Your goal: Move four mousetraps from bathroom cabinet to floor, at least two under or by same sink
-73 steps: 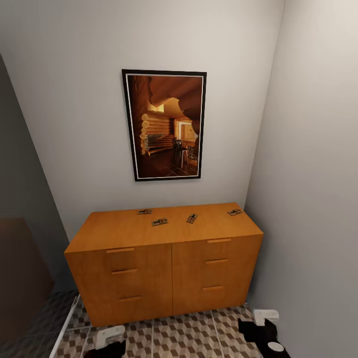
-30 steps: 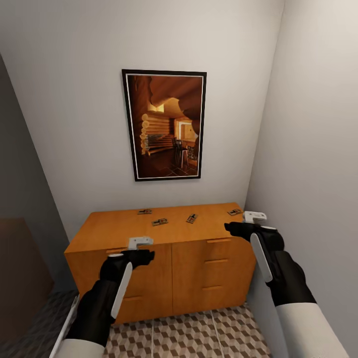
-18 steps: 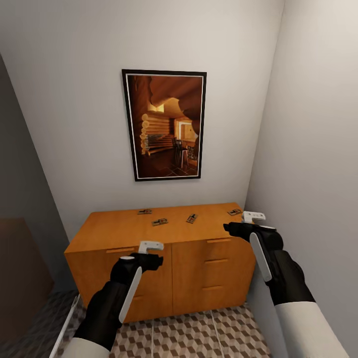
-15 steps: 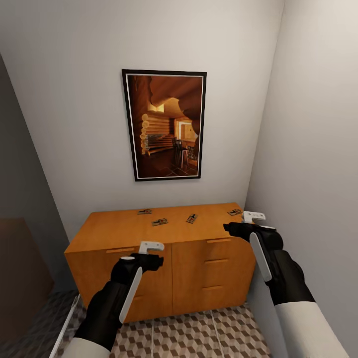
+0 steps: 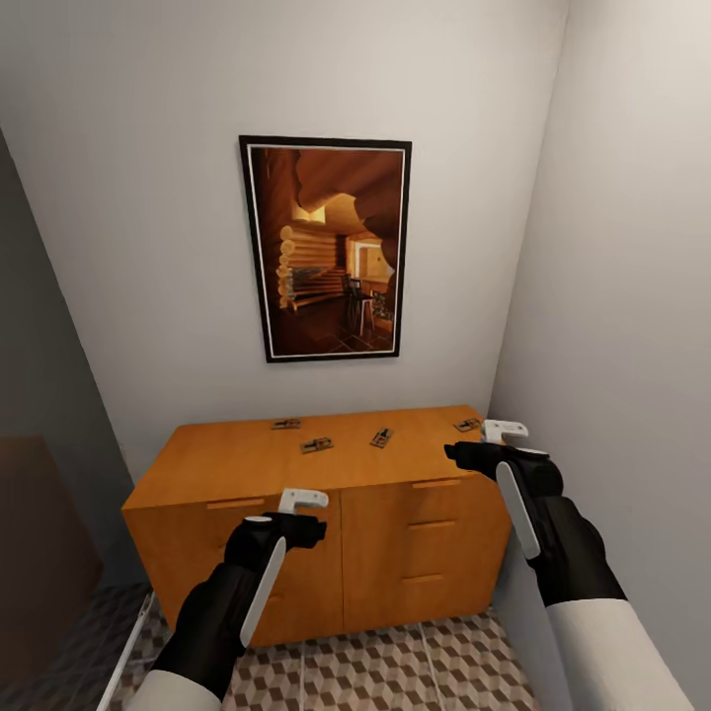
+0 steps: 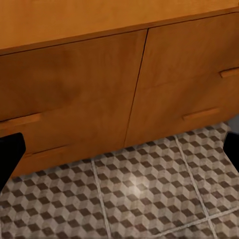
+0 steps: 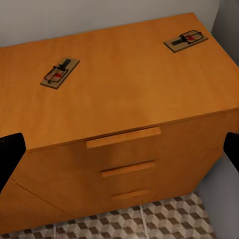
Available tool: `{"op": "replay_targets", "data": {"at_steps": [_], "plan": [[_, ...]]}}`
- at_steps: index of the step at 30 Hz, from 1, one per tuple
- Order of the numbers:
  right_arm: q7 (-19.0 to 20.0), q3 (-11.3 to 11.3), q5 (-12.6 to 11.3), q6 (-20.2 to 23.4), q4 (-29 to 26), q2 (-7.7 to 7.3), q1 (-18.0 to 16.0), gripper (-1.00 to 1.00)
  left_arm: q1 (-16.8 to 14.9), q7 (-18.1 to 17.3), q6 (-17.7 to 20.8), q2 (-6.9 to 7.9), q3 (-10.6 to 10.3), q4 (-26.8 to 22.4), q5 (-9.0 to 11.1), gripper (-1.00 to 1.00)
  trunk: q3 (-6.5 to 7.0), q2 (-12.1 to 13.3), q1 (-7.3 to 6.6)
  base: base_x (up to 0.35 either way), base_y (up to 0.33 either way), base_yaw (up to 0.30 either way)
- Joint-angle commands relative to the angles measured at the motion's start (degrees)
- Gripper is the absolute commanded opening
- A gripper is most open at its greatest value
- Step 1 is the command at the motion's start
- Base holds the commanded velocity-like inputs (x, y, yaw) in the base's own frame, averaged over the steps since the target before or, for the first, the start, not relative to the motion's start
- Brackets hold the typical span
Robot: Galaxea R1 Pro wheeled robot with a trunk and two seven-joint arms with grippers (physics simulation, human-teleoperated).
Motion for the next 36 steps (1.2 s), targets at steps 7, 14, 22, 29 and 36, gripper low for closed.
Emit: {"op": "replay_targets", "data": {"at_steps": [7, 14, 22, 29, 36], "plan": [[-0.5, 0.2, -0.7, 0.1, 0.0, 0.07, 0.0, 1.0, 0.0, 0.3, 0.2, 0.0, 0.0, 0.1, 0.0, 1.0, -0.02, 0.0, 0.05, 0.292, 0.0, 0.0], [-0.5, 0.1, -0.7, 0.1, 0.0, 0.06, 0.0, 1.0, 0.0, 0.2, 0.2, 0.0, 0.0, 0.1, 0.0, 1.0, -0.02, 0.0, 0.05, 0.319, 0.0, 0.0], [-0.5, 0.2, -0.7, 0.1, 0.0, 0.07, 0.0, 1.0, 0.0, 0.2, 0.2, 0.0, 0.0, 0.2, 0.1, 1.0, -0.02, 0.0, 0.05, 0.318, 0.0, 0.0], [-1.1, 0.0, -0.6, 0.3, 0.4, 0.01, 0.0, 1.0, 0.0, 0.2, 0.2, 0.0, -0.6, 0.2, 0.1, 1.0, -0.02, 0.0, 0.05, 0.134, 0.0, 0.0], [-3.7, -0.4, -0.6, 0.4, 0.6, -0.06, 0.0, 1.0, 0.0, 0.2, 0.2, 0.0, -5.0, 0.2, 0.1, 1.0, -0.02, 0.0, 0.05, 0.023, 0.0, 0.0]]}}
